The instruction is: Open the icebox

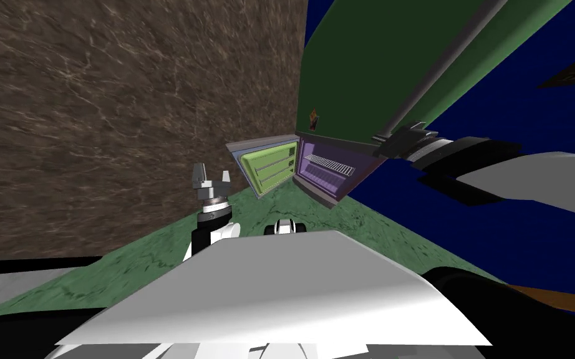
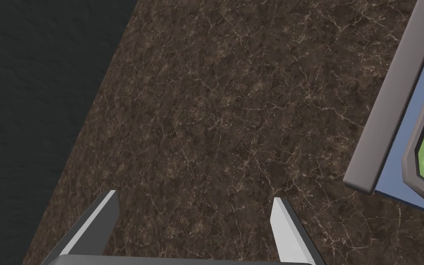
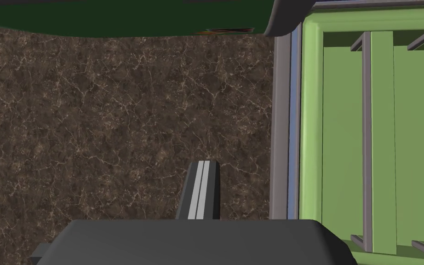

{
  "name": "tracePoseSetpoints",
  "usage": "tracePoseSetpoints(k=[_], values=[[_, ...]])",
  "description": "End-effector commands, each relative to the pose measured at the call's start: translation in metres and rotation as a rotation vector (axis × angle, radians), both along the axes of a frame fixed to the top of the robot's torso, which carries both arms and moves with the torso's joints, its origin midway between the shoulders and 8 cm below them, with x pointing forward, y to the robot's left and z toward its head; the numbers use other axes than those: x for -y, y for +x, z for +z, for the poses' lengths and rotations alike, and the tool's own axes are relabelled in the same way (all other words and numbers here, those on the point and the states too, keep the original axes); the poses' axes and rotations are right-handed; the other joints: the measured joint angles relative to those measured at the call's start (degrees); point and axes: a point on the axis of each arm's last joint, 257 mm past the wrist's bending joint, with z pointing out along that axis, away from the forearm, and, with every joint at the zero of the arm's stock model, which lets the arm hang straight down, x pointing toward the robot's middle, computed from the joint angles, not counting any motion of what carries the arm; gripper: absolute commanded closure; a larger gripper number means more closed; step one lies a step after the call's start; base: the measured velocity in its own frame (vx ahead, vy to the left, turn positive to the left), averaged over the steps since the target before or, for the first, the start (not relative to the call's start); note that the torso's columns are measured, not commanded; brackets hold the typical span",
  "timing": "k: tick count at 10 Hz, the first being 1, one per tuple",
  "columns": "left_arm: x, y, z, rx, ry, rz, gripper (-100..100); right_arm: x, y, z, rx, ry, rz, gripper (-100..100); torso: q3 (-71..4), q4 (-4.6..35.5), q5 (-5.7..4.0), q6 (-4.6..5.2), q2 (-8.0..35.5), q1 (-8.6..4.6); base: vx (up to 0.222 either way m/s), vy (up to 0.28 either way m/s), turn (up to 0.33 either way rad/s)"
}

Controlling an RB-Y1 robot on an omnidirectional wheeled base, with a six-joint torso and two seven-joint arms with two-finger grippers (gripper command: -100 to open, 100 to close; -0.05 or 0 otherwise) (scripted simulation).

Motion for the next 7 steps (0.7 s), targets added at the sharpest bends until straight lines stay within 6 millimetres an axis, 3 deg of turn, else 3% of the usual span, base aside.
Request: tracePoseSetpoints(k=[1, 4, 7], values=[[0.000, 0.000, 0.000, 0.000, 0.000, 0.000, 0, -0.032, -0.002, -0.001, 0.001, 0.002, 0.053, 100, 0.05, 0.01, -0.08, -0.07, 0.10, -0.24, 0.141, 0.145, -0.327], [0.000, 0.000, 0.000, 0.000, 0.000, 0.000, 0, -0.067, -0.010, -0.003, -0.002, 0.004, 0.118, 100, -0.14, -0.07, 0.08, 0.01, -0.24, 0.33, 0.145, 0.192, -0.383], [0.000, 0.000, 0.000, 0.000, 0.000, 0.000, 0, -0.111, -0.024, -0.004, -0.004, 0.007, 0.199, 100, -0.09, -0.05, -0.03, -0.02, -0.14, -0.08, 0.145, 0.206, -0.400]])
